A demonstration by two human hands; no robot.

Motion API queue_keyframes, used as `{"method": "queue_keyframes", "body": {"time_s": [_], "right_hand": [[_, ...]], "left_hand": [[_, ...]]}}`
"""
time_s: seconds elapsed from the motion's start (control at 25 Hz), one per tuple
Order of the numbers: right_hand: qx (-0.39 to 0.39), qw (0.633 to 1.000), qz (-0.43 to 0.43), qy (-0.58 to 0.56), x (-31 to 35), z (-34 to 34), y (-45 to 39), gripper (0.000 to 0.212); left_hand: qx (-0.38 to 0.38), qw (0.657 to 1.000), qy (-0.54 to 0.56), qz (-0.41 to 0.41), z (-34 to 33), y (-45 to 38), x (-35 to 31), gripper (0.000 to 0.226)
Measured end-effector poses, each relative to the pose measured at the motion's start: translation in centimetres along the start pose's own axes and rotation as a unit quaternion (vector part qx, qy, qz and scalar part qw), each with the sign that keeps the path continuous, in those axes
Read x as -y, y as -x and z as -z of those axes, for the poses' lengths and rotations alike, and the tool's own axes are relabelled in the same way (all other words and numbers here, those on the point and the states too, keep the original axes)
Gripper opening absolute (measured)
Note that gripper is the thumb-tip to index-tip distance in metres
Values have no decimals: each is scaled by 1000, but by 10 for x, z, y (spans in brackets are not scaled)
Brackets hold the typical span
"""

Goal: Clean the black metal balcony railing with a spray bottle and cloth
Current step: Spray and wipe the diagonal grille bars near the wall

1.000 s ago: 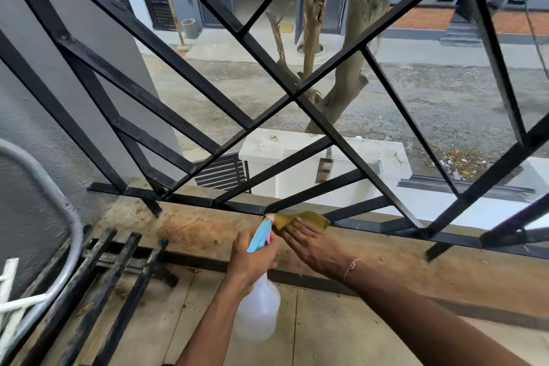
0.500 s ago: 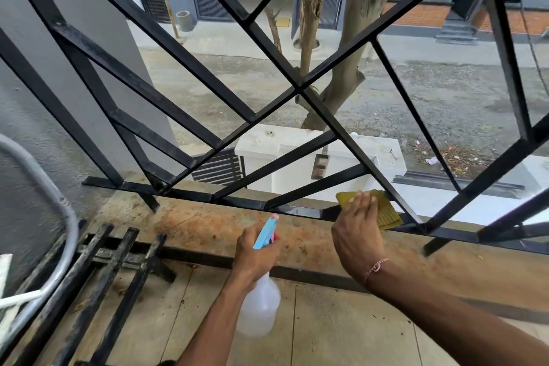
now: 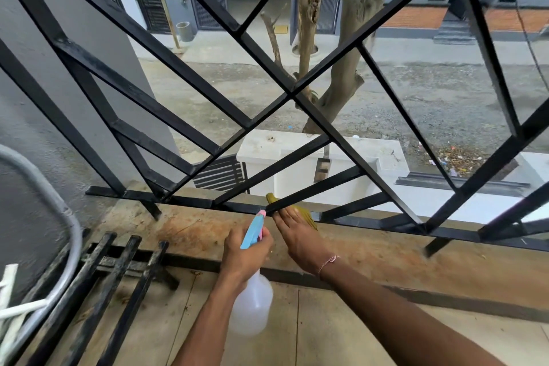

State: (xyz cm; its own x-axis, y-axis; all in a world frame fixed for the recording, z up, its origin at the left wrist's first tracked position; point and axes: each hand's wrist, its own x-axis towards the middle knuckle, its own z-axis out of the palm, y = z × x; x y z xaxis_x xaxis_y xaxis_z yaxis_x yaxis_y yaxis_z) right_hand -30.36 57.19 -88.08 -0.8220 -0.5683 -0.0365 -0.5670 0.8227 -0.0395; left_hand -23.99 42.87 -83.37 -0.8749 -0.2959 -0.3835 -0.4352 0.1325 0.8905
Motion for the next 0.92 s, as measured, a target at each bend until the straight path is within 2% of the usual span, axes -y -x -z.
{"method": "queue_keyframes", "body": {"time_s": [0.12,0.24,0.32,0.48,0.64,0.84,0.92], "right_hand": [[12,998,27,55,-16,15,8,61],[50,989,-36,137,-31,30,26,56],[66,973,-61,214,-43,43,49,55],[79,944,-115,299,-60,90,80,55],[62,944,-118,302,-71,93,110,58],[30,967,-102,231,-67,44,126,60],[-5,974,-107,201,-70,18,127,58]], "left_hand": [[16,1000,-15,8,-9,-3,2,23],[45,998,-44,18,-25,-5,5,32],[70,996,-60,3,-38,-4,5,29],[126,989,-82,-12,-60,-2,5,29],[144,986,-84,-27,-73,3,4,23],[145,985,-91,-6,-80,2,-1,29],[145,984,-99,-5,-86,2,-3,34]]}}
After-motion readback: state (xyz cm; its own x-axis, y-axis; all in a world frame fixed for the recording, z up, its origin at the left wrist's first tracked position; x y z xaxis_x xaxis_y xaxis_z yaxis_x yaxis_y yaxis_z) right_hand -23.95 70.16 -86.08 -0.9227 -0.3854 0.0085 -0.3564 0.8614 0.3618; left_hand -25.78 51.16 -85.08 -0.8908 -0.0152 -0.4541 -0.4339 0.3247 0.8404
